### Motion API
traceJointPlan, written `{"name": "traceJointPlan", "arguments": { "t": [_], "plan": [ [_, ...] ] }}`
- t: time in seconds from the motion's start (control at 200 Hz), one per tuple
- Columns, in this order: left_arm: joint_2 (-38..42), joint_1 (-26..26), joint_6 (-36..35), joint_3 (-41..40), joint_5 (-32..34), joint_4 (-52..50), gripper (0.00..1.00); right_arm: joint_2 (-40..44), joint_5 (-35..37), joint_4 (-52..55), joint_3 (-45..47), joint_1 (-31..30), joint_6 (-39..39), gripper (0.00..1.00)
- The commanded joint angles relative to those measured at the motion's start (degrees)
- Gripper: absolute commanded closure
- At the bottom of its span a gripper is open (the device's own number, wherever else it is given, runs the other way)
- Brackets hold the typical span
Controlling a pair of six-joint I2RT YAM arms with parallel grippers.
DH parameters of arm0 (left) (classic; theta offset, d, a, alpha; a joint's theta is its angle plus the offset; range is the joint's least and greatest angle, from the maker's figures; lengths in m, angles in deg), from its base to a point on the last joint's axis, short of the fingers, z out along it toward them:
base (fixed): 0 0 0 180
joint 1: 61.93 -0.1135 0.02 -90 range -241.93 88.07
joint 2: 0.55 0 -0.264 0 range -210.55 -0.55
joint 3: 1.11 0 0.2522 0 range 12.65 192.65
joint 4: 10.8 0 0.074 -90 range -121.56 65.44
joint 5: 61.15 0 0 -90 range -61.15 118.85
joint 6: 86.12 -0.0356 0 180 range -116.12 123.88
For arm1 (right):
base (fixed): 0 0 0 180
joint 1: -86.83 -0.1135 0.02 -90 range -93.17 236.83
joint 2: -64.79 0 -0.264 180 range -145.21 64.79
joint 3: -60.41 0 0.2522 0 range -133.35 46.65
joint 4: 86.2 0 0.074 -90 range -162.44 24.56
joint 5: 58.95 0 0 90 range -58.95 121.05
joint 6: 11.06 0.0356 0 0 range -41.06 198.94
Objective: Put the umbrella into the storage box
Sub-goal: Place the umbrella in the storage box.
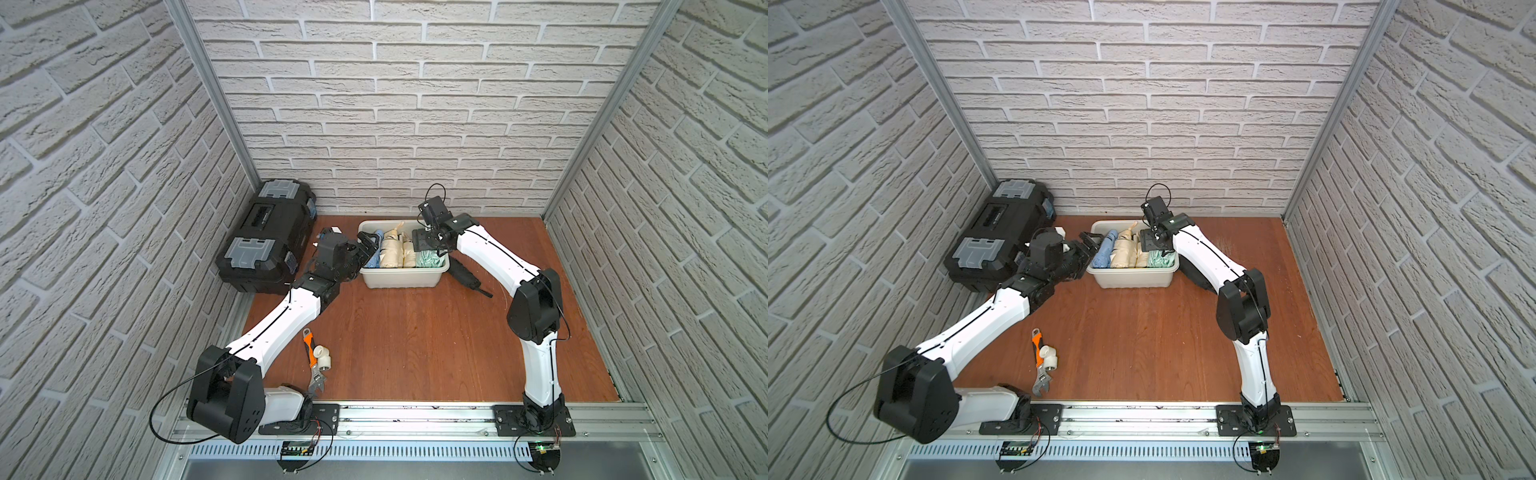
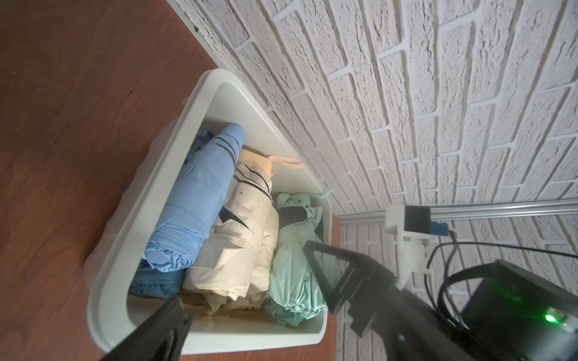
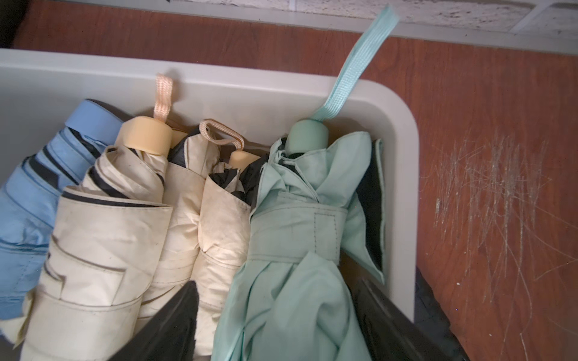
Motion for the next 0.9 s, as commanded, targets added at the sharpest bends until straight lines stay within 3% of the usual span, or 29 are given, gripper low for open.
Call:
{"name": "traceJointPlan", "arguments": {
  "t": [0.0,0.255,0.42,0.57,0.895],
  "plan": [
    [1.3,-0.8,-2.6,1.8,0.3,-0.1,0.02,9.5,2.4,-2.3,1.4,0.1,-3.6,0.2],
    [1.9,-2.6,-4.4,1.7,0.4,-1.1,0.02,26.3,-0.8,-13.1,24.1,5.7,-18.5,0.19],
    [2.8,-4.2,-4.7,0.7,0.6,-1.3,0.02,33.6,-9.8,-15.1,35.4,10.7,-29.2,0.18],
    [3.4,-5.4,-4.7,-0.2,0.8,-1.4,0.02,34.2,-20.2,-10.6,39.4,15.5,-36.5,0.17],
    [4.6,-6.2,-4.7,-1.9,1.6,-1.3,0.02,28.7,-23.2,-14.4,45.4,21.4,-42.3,0.16]
  ]
}}
